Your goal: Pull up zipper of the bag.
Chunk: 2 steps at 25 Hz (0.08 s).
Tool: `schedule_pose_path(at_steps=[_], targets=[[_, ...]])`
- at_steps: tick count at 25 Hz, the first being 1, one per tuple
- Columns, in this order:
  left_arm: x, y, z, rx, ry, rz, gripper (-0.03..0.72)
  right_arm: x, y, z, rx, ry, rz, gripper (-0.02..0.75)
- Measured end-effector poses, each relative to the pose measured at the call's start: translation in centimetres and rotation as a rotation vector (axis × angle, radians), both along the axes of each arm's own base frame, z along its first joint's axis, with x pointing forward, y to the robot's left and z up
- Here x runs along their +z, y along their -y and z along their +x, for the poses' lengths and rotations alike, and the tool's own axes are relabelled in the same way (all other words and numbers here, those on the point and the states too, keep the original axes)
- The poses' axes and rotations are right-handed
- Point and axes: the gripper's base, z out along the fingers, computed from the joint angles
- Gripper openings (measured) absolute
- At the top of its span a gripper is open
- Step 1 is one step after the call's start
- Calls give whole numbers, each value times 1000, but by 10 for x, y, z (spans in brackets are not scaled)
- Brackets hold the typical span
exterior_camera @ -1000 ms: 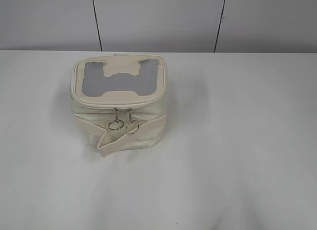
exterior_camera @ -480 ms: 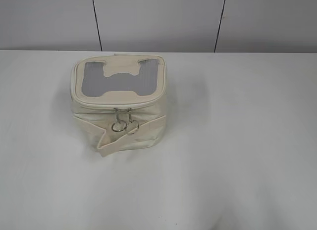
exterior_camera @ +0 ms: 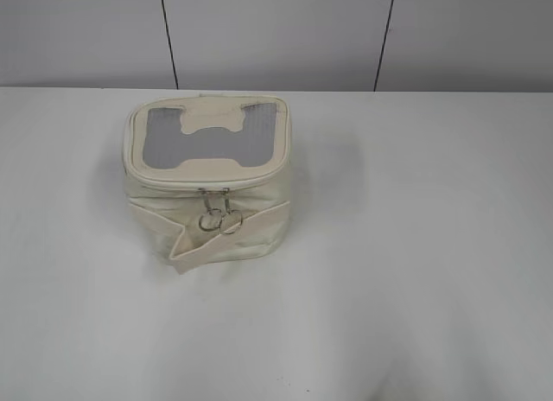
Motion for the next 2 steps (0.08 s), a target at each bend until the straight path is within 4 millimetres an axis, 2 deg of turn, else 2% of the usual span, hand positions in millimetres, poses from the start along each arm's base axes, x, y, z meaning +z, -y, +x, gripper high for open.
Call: schedule_pose_path(at_steps=[2], targets=[[0, 0, 0, 0, 0, 0, 270, 0, 0, 0, 0, 0, 0, 576]])
